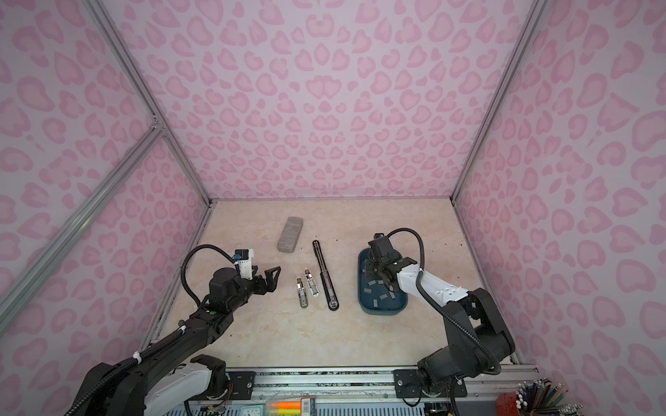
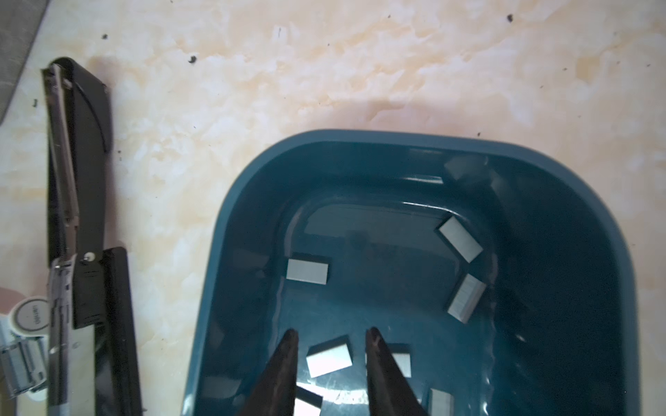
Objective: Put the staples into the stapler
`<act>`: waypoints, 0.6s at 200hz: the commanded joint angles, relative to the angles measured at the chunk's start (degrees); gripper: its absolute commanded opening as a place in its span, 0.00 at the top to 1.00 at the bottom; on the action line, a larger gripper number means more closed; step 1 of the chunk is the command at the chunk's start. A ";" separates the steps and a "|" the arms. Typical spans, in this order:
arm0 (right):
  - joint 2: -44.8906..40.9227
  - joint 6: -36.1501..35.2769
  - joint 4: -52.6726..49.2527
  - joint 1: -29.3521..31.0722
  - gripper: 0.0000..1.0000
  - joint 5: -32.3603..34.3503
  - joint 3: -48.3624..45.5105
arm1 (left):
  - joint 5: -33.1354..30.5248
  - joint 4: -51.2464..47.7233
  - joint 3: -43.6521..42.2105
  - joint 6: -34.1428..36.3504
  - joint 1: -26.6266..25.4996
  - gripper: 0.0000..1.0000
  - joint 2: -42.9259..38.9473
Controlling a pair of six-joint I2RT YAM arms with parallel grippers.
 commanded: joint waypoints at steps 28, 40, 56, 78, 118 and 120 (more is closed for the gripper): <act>-0.49 4.66 -0.35 -0.25 0.67 -1.04 -2.38 | -0.66 -0.26 2.75 0.18 -0.01 0.02 3.64; -2.22 6.22 -1.07 -0.11 0.68 -1.00 -3.73 | -0.80 -0.18 2.64 0.18 -0.01 0.02 3.52; -3.71 7.40 -2.07 0.12 0.67 -0.67 -5.09 | -1.48 0.06 1.96 -0.12 -0.04 0.02 2.55; -3.67 7.52 -4.80 0.05 0.68 1.44 -4.93 | -2.56 0.20 1.34 -0.48 -0.01 0.02 1.55; -3.49 10.09 -3.92 0.51 0.75 -1.96 -7.44 | -2.36 -0.09 1.58 -0.44 -0.03 0.02 1.92; -3.38 10.30 -4.01 0.51 0.75 -1.92 -7.52 | -2.28 -0.13 1.59 -0.43 -0.02 0.02 1.91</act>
